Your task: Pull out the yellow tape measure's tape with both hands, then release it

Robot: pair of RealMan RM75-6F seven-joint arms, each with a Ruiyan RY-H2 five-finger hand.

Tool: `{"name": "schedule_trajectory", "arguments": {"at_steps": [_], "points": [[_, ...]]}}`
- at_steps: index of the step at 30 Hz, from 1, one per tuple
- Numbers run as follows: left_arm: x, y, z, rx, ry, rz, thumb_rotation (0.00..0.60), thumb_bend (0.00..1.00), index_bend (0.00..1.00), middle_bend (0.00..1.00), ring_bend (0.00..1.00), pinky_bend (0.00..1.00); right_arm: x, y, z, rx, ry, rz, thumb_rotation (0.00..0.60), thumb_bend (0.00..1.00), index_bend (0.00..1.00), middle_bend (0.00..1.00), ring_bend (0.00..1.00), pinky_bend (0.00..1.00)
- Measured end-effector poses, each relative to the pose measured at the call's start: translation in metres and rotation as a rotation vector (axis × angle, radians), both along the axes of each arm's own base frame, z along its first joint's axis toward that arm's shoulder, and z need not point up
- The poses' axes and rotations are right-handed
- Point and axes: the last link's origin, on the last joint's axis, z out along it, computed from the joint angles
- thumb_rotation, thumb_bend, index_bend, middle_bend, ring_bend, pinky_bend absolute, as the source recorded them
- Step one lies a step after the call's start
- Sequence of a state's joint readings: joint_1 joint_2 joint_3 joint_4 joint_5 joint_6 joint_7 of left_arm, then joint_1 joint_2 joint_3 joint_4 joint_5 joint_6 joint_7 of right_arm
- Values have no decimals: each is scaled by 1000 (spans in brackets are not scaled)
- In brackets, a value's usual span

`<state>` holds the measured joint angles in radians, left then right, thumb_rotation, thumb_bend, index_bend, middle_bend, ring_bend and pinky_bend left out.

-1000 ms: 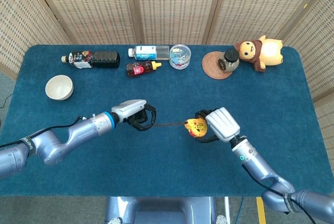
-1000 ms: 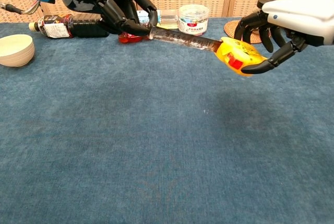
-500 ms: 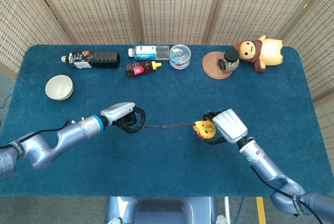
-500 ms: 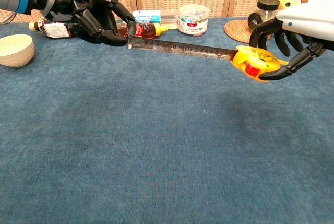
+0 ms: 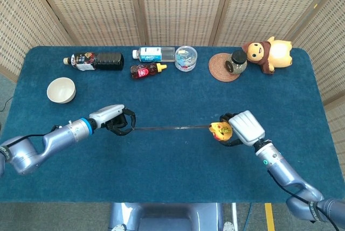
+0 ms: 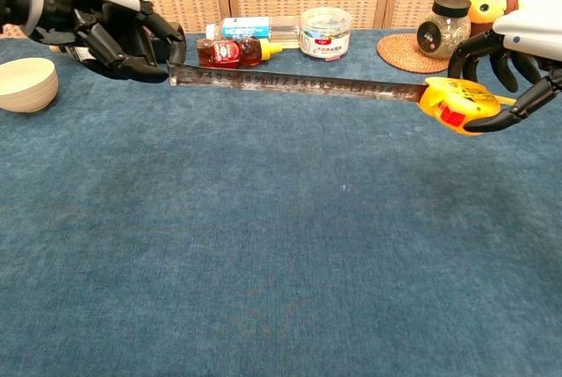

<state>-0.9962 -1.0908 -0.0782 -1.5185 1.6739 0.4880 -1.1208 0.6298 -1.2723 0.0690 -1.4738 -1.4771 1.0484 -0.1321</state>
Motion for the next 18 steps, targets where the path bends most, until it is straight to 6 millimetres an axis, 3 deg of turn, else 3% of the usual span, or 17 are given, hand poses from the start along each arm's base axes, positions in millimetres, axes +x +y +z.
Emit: {"name": "schedule_trajectory", "arguments": {"at_steps": [10,18], "points": [[-20,2,12,-4,35,13,600,411,648,953,941,903,-9,1,7,-18,7,-21,355,242,565,606,612,637],[-24,3,19,-2,37,10,600,412,648,953,940,903,-8,1,6,-16,4,-16,356,241,565,606,612,638]]}}
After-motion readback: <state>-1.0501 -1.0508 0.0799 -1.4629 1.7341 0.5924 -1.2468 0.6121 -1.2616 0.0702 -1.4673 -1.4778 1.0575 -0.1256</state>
